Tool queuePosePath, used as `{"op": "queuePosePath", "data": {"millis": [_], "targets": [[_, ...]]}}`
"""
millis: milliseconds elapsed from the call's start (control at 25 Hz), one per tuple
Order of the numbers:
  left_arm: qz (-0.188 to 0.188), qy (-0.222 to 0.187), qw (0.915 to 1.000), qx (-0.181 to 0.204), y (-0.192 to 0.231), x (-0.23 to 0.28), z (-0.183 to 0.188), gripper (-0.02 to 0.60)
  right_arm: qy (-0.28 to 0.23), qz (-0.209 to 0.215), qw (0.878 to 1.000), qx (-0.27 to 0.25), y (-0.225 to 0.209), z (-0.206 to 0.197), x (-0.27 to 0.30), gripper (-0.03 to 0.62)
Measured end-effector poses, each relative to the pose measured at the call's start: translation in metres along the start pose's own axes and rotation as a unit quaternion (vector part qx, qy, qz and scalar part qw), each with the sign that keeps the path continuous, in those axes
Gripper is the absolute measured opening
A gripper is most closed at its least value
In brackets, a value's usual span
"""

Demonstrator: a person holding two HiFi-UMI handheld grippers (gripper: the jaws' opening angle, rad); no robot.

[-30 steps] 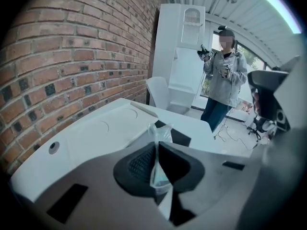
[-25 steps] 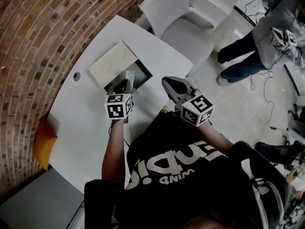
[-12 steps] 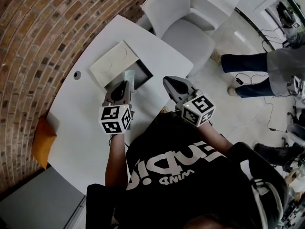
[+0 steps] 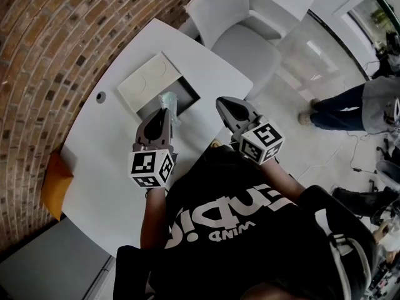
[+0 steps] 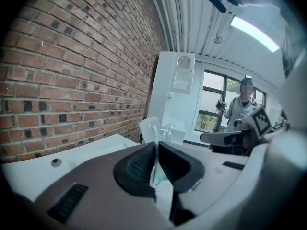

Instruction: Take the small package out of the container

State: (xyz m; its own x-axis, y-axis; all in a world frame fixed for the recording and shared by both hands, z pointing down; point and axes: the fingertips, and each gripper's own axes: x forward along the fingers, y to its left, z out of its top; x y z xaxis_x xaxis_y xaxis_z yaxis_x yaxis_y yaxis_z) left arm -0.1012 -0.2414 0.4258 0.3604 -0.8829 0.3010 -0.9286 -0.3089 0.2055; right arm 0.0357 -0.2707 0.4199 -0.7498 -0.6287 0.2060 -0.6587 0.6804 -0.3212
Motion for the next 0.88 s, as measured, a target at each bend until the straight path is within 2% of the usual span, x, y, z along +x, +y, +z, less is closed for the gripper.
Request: {"op": "queuePosePath", "data": {"millis": [520,880], "targets": [[-0.008,-0.070,0.9975,0.008,-0.006,-0.012,0.017,0.028,-0.027,-0.017,0.999,-0.018,-0.005,0.012,-0.009,0.000],[-0.007,-0.095,0.9954,0.008,0.000,-0.022,0.010,0.028,-0.036,-0.013,0.999,-0.023,-0.004,0.010,-0.011,0.000]]}}
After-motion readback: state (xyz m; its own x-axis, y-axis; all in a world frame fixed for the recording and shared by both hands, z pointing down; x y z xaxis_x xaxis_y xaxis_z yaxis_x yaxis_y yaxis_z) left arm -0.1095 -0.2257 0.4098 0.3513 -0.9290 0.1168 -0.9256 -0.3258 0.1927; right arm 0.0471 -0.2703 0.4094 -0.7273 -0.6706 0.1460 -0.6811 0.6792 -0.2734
